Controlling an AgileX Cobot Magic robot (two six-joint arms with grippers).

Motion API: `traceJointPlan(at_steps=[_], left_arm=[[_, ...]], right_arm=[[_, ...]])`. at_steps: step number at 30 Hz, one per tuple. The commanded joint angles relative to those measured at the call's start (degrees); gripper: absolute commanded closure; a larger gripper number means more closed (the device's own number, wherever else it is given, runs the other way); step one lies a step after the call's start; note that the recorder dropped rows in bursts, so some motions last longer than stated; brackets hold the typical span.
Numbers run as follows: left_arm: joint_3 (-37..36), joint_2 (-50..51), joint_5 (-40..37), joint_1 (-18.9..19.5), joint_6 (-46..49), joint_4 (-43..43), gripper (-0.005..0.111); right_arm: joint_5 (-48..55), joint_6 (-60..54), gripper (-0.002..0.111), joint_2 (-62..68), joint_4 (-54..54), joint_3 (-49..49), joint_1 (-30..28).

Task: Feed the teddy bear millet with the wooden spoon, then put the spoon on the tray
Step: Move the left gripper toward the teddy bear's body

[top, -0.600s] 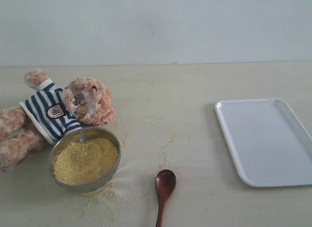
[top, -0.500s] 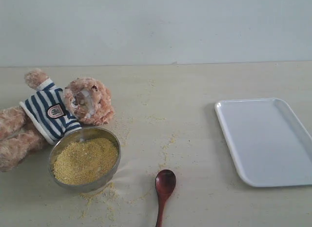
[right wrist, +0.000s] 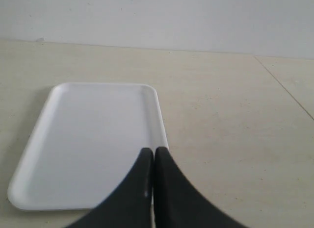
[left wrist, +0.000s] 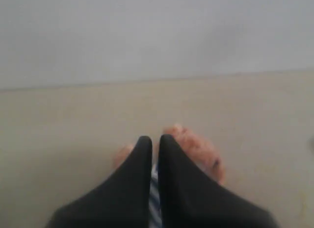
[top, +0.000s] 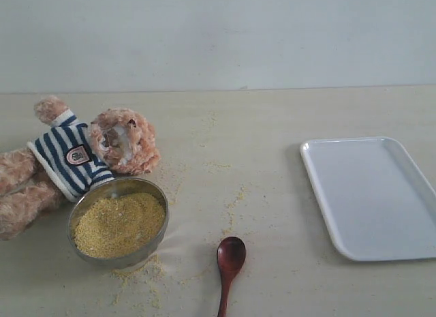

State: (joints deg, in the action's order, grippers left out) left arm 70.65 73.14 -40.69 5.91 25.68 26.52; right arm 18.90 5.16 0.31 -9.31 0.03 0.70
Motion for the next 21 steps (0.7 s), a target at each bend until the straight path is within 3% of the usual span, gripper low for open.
traceJointPlan(at_steps=[1, 4, 7, 10, 13, 16, 21], left_arm=[[11.38, 8.91, -17.72, 4.38, -9.23, -17.35, 0.102], [11.31, 11.35, -20.91, 4.23, 2.59, -17.2, 0.102], [11.2, 13.25, -24.27, 3.84, 16.69, -10.83, 0.102], [11.2, 16.15, -21.51, 3.84, 27.46, -2.64, 0.102], [11.2, 18.81, -16.68, 3.84, 37.18, -2.32, 0.102], [11.2, 20.99, -13.17, 3.84, 38.4, -2.32, 0.102], [11.2, 22.15, -15.28, 3.84, 37.92, -2.32, 0.102]], right_arm=[[-0.43, 0.08, 0.108, -0.31, -0.08, -0.03, -0.19], [-0.43, 0.08, 0.108, -0.31, -0.08, -0.03, -0.19], [-0.43, 0.08, 0.108, -0.31, -0.08, -0.03, -0.19], [-0.43, 0.08, 0.108, -0.31, -0.08, -0.03, -0.19], [-0.43, 0.08, 0.108, -0.31, -0.08, -0.03, -0.19], [-0.43, 0.08, 0.108, -0.31, -0.08, -0.03, -0.19], [-0.43, 0.08, 0.108, -0.31, -0.08, -0.03, -0.19]])
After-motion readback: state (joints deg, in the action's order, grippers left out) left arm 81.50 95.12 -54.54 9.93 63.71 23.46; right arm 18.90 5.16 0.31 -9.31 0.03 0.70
